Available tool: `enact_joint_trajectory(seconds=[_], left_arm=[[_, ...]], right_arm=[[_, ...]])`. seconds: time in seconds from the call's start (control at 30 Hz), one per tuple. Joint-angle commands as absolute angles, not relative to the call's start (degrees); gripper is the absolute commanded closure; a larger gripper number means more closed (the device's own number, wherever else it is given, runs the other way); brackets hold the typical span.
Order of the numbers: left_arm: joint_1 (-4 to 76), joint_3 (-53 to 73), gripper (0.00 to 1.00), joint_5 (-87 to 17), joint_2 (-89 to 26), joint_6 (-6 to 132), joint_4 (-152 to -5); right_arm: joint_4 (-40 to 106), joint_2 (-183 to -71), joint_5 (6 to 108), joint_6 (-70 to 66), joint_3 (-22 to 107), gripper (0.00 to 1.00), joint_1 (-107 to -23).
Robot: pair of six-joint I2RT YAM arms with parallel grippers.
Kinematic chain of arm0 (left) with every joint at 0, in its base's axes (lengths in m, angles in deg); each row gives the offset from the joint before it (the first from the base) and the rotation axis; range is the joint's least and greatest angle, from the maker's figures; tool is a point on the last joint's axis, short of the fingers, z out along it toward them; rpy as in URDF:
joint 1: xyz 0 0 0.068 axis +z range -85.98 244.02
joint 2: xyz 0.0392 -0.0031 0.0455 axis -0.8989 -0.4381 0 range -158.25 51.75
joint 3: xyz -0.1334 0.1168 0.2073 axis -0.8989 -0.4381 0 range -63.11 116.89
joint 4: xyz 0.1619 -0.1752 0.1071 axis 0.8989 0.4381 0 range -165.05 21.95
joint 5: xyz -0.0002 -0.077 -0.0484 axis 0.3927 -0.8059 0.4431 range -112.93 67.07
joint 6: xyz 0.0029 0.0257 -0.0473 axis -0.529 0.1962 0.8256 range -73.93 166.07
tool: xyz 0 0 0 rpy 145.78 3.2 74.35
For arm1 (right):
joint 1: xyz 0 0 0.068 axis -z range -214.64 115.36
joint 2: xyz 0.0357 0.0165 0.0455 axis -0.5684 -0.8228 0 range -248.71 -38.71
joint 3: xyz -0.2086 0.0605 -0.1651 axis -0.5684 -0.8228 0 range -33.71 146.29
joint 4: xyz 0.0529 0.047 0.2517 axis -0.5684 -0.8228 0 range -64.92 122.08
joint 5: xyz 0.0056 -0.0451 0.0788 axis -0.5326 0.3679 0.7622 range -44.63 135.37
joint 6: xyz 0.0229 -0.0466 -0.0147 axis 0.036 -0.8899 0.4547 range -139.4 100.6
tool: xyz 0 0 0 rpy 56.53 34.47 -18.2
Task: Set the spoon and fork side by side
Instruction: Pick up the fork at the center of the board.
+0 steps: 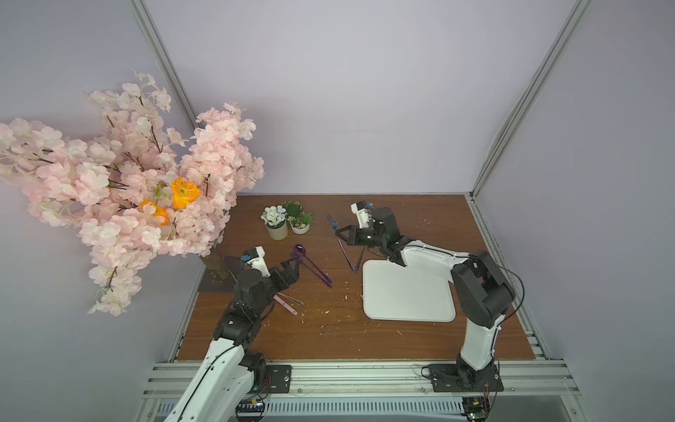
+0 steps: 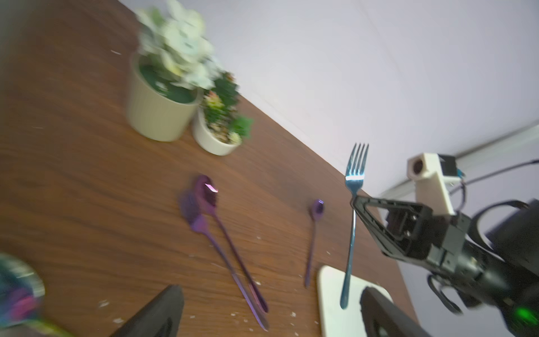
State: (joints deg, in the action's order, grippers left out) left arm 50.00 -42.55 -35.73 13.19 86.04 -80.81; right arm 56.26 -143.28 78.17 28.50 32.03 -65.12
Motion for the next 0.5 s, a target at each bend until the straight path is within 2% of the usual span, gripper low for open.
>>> enact_joint_trajectory(seconds=[0.0, 0.2, 0.37, 0.47], left_arm=[[44.7, -44.4, 0.08, -50.7, 8.5, 86.6, -102.0], [32.4, -41.6, 0.17, -54.7, -4.2, 86.1, -117.4], [30.7, -37.6, 0.28, -59.9, -15.0, 88.2, -122.3], [30.5, -35.9, 0.3, -61.7, -18.7, 89.3, -124.0]], right_arm=[[81.5, -139.9, 90.7, 44.8, 22.1, 1.0, -63.1], [92.3, -133.5, 91.1, 53.4, 12.1, 1.0, -61.5], [98.0, -131.2, 91.9, 57.6, 10.1, 1.0, -61.4], [101.0, -130.4, 92.3, 59.9, 9.7, 1.0, -61.4]])
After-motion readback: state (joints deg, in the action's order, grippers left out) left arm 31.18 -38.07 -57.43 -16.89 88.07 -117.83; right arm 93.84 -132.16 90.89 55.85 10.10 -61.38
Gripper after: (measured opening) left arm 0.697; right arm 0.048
